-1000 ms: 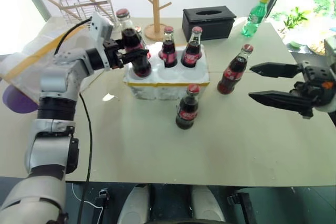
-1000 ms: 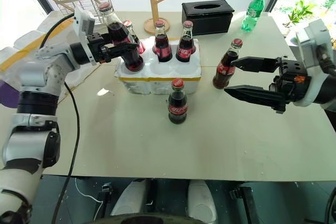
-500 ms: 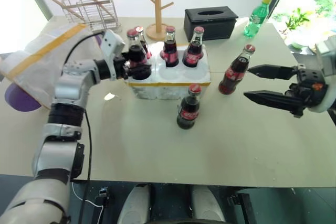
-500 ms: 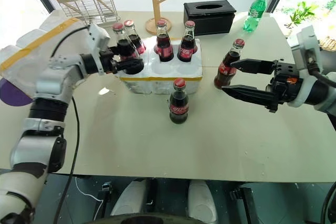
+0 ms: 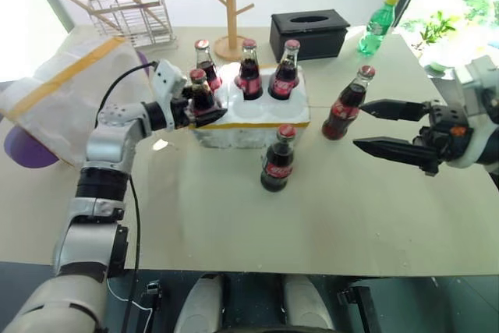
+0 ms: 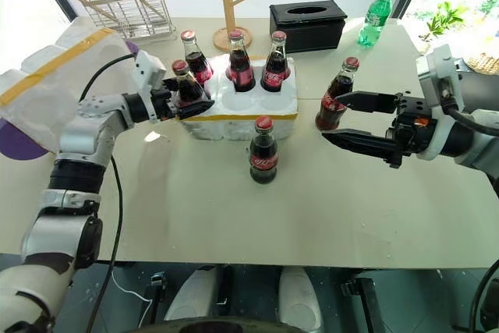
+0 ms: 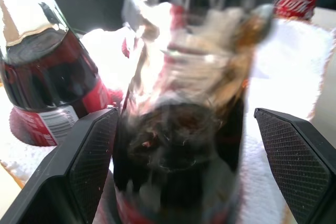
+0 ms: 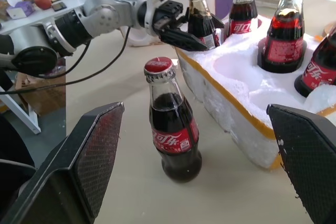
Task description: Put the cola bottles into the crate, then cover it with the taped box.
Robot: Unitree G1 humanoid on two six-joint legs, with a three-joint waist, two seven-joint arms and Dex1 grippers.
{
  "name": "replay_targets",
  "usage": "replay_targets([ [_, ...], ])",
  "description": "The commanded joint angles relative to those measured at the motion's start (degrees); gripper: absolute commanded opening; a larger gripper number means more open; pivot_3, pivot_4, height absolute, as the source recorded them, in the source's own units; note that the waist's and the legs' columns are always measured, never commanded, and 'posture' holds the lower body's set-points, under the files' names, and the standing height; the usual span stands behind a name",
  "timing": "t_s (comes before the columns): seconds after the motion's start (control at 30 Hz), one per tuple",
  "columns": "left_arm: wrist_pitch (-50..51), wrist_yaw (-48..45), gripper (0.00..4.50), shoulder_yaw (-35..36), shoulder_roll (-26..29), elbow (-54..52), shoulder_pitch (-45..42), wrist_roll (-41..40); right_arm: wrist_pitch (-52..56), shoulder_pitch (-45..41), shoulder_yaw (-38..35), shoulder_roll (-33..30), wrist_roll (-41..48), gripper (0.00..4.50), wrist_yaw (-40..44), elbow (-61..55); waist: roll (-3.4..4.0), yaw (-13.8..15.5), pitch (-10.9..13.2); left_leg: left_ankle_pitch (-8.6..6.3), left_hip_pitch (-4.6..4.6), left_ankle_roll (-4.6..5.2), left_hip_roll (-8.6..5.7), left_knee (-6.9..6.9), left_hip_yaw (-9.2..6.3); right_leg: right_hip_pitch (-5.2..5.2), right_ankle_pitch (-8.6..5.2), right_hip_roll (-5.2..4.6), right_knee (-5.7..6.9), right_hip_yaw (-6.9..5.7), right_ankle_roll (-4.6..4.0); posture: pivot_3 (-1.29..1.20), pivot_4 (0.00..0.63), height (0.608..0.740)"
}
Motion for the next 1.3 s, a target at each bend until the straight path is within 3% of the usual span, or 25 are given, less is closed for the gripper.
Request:
replay_targets([
  [0.03,7.21,0.80,4.46,6.23,2.52,-8.73,-1.09,-7.42,-2.10,1.18,-1.05,0.39,-1.37,4.50,0.74,0.44,0.00,0.04,0.00,0.00,0.00,0.00,0.00,0.00,0.00,0.00,0.00,0.00,0.00,0.00,0.00,0.00,0.150,0.740],
  [0.23,20.90,-0.34,4.46,13.91,10.82,-19.31,0.24,-19.29,-3.79,5.76,-1.84,1.99,-3.34,4.50,0.16,0.97,0.02,-0.06,-0.01,0.00,0.01,0.00,0.00,0.00,0.00,0.01,0.00,0.00,0.01,0.00,0.00,0.00,0.150,0.740],
  [0.43,25.60,-5.89,4.46,13.55,18.09,-34.08,12.90,-25.66,-8.91,12.47,1.62,5.86,-8.31,4.50,-1.77,-3.92,0.02,-0.05,-0.01,0.00,0.08,-0.01,0.01,-0.03,0.00,0.08,0.00,0.00,-0.01,0.02,0.00,0.00,0.150,0.740],
  [0.53,22.00,-6.33,4.46,10.47,17.89,-39.74,20.53,-23.33,-10.41,13.66,5.68,10.44,-10.24,4.50,-4.76,-5.75,0.03,-0.02,-0.02,0.01,0.12,-0.02,0.01,-0.02,0.00,0.12,0.00,-0.02,-0.01,0.05,0.00,0.00,0.150,0.740],
  [0.77,18.15,-2.61,4.46,6.99,15.16,-43.29,25.16,-21.32,-14.23,13.01,13.93,18.45,-15.41,4.50,-8.55,-5.58,0.01,0.06,-0.02,0.01,0.13,-0.04,0.00,-0.02,-0.01,0.16,0.00,-0.04,-0.05,0.06,-0.01,0.00,0.150,0.740],
  [1.3,15.99,-4.33,4.46,4.02,16.10,-43.67,24.71,-21.46,-18.09,4.74,23.07,23.65,-20.98,4.50,-6.33,1.05,0.01,-0.05,-0.02,0.01,0.14,-0.04,0.00,-0.07,-0.01,0.13,-0.01,0.00,-0.06,0.05,-0.02,0.00,0.150,0.740],
])
